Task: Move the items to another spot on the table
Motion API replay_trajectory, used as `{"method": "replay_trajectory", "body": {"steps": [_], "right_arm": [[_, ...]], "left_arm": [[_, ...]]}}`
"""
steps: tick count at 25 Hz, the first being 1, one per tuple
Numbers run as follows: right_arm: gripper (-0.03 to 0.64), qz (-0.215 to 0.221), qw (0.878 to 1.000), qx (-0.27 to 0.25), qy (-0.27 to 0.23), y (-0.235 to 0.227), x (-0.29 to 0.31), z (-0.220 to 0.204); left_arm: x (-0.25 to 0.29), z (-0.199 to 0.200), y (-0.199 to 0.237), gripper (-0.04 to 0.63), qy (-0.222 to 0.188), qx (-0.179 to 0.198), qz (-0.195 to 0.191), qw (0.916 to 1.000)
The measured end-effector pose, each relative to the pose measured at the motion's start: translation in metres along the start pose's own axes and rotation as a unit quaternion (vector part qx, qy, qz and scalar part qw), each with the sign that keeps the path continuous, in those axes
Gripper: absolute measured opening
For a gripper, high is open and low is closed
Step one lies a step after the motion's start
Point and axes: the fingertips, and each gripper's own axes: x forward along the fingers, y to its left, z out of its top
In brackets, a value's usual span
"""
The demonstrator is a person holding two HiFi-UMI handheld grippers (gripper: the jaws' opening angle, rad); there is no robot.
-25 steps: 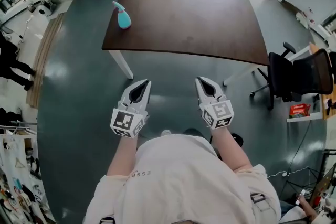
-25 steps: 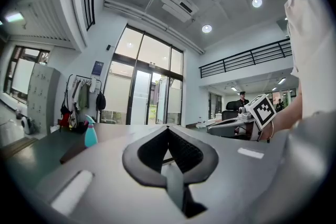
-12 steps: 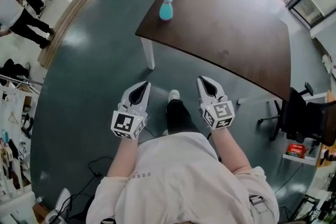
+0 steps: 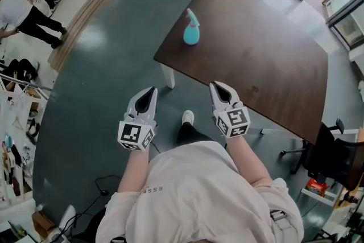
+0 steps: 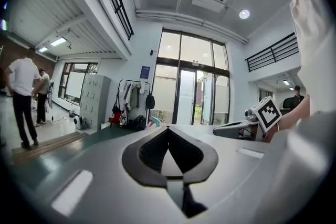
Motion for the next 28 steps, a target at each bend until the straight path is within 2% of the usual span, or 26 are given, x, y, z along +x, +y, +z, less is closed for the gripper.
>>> {"method": "replay_trajectory", "body": {"steps": [7, 14, 16, 21, 24, 28], "right_arm": [[-0.008, 0.006, 1.0, -0.008, -0.004, -0.069, 0.079, 0.03], [0.003, 0.026, 1.0, -0.008, -0.011, -0.089, 0.136, 0.048], [0.034, 0.023, 1.0, -0.006, -0.013, -0.091, 0.146, 0.051], [0.207, 0.008, 1.0, 0.012, -0.001, -0.103, 0.168, 0.047], [0.246, 0.006, 1.0, 0.015, 0.014, -0.105, 0.188, 0.044], [0.258, 0.003, 1.0, 0.006, 0.029, -0.104, 0.216, 0.045]], "left_arm": [[0.089, 0.019, 0.034, 0.017, -0.003, 0.013, 0.008, 0.9999], [0.149, 0.024, 0.052, 0.017, 0.0, 0.019, -0.013, 0.9997], [0.161, 0.022, 0.057, 0.017, 0.004, 0.015, -0.021, 0.9997], [0.191, 0.021, 0.069, 0.017, 0.013, 0.004, -0.043, 0.999], [0.211, 0.018, 0.087, 0.017, 0.025, -0.006, -0.059, 0.9979], [0.237, 0.023, 0.116, 0.017, 0.032, -0.01, -0.075, 0.9966]]}}
